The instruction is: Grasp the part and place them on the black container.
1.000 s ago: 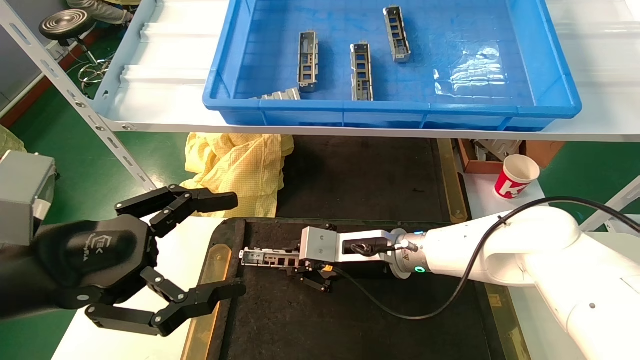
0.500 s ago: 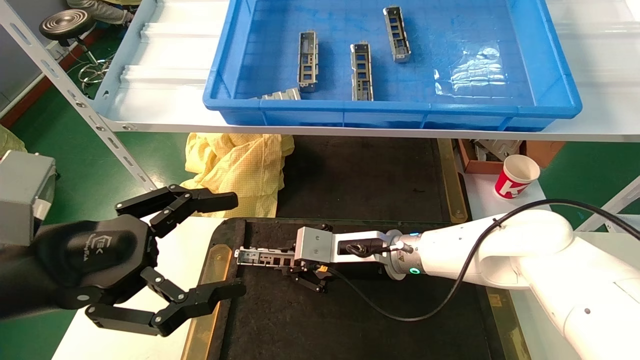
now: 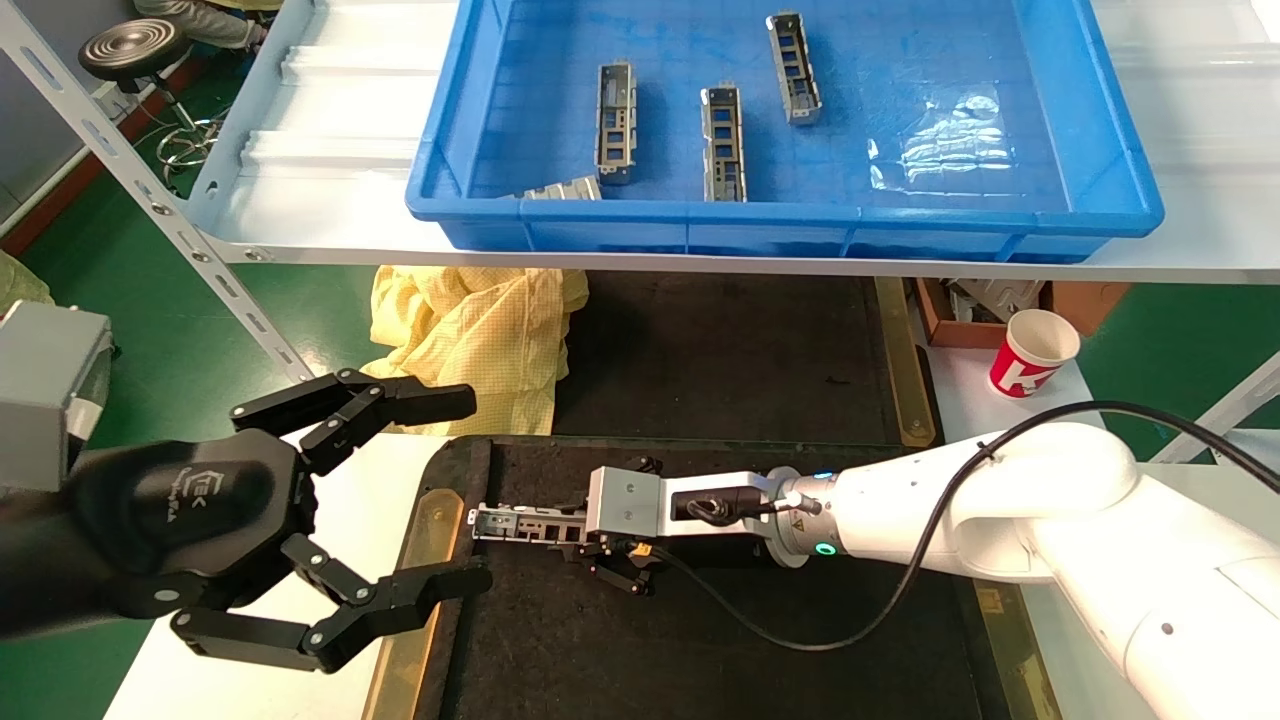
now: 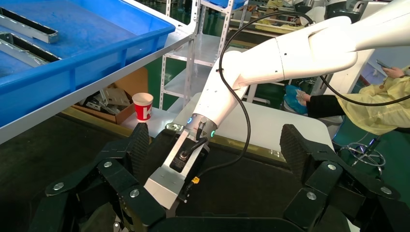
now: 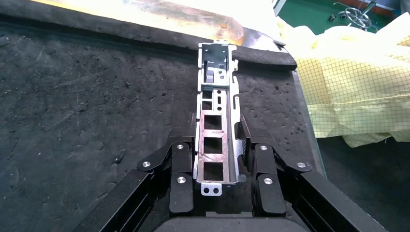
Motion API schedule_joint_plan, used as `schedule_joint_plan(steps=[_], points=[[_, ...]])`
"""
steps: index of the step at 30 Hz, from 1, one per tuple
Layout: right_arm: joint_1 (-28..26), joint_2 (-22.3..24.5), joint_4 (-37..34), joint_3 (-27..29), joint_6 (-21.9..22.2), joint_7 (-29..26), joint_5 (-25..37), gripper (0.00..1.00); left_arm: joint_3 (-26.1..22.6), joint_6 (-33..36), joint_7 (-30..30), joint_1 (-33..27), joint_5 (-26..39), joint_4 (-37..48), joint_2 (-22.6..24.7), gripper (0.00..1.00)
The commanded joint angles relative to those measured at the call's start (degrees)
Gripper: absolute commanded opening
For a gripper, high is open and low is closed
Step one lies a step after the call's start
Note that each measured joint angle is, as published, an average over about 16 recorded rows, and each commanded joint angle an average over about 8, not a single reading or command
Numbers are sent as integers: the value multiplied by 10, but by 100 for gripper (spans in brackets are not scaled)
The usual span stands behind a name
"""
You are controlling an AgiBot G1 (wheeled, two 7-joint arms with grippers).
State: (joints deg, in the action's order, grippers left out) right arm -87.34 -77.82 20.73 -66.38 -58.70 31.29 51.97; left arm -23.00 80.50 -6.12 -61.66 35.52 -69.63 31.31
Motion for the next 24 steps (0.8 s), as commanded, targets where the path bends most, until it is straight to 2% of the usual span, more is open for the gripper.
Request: schedule_joint_plan(steps=[1,9,19,24], points=[[-1,0,0,-4,1,1,-2,100,0,0,0,0,0,0,0,100],[-11,5,-8,-3,-22,19,-25,100,0,0,0,0,0,0,0,100],[-29,25,-41,14,-115,31,-66,100,0,0,0,0,0,0,0,100],[-30,31,-47,19,-134,30,-76,100,0,0,0,0,0,0,0,100]])
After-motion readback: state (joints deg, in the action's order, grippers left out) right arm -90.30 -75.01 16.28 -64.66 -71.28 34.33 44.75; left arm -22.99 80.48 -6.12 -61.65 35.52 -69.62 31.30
